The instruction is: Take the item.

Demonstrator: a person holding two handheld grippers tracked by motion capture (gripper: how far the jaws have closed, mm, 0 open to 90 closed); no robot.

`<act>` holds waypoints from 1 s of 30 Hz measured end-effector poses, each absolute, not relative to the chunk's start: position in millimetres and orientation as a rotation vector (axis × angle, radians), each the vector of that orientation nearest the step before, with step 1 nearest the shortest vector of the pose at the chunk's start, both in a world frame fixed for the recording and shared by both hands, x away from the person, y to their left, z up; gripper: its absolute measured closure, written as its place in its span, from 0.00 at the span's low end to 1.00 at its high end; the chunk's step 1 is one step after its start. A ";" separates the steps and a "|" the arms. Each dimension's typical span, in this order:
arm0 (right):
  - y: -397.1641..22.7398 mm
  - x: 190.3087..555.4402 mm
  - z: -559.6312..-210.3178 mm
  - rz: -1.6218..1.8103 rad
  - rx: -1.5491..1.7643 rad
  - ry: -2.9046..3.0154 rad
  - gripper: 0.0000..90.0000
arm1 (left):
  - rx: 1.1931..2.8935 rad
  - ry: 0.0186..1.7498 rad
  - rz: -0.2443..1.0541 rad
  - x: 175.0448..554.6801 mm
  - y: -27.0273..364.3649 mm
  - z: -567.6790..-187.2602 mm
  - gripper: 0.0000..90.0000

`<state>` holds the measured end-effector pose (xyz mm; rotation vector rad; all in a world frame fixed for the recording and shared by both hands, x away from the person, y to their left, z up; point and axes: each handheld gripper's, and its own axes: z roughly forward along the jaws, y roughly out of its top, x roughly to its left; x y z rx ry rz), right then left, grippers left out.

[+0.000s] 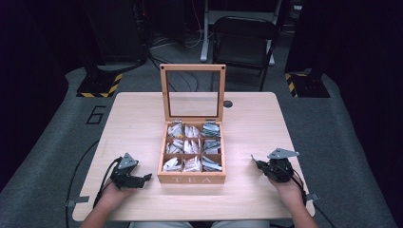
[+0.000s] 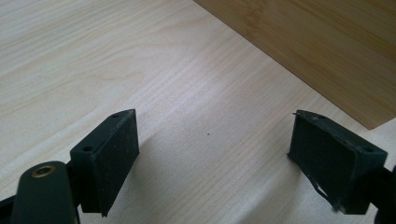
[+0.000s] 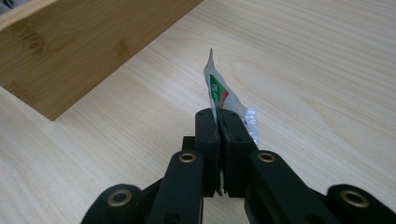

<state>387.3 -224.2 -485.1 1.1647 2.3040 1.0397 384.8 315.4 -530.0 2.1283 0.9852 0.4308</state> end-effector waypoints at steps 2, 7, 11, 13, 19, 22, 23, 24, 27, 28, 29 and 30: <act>-222.2 386.7 -487.0 1.049 1.172 2.303 0.96 | 2.130 0.984 0.433 384.9 315.5 -530.0 0.17; -217.5 386.4 -490.8 1.030 1.148 2.338 0.94 | 2.128 0.986 0.430 384.8 315.4 -530.1 0.17; -214.8 386.0 -491.8 1.043 1.147 2.360 0.85 | 2.128 0.986 0.430 384.8 315.4 -530.0 0.17; -213.3 386.0 -493.3 1.038 1.125 2.368 0.84 | 2.128 0.986 0.429 384.8 315.4 -530.0 0.17; -209.0 384.6 -492.4 1.055 1.122 2.377 0.68 | 2.128 0.986 0.430 384.8 315.4 -530.0 0.17; -208.4 383.4 -491.1 1.067 1.099 2.362 0.59 | 2.128 0.986 0.430 384.8 315.4 -530.0 0.17; -208.1 382.8 -490.2 1.079 1.105 2.353 0.57 | 2.128 0.985 0.430 384.8 315.4 -530.0 0.17; -207.6 382.4 -489.4 1.092 1.112 2.343 0.54 | 2.128 0.985 0.430 384.9 315.4 -530.0 0.17; -207.6 382.1 -487.9 1.137 1.122 2.338 0.51 | 2.127 0.986 0.430 384.8 315.4 -530.1 0.17; -208.4 382.0 -487.4 1.134 1.113 2.344 0.50 | 2.128 0.986 0.429 384.8 315.4 -530.1 0.17; -208.5 381.3 -486.7 1.134 1.117 2.346 0.50 | 2.128 0.986 0.430 384.8 315.4 -530.1 0.17; -207.7 381.4 -486.8 1.140 1.126 2.326 0.50 | 2.128 0.986 0.430 384.8 315.4 -530.1 0.17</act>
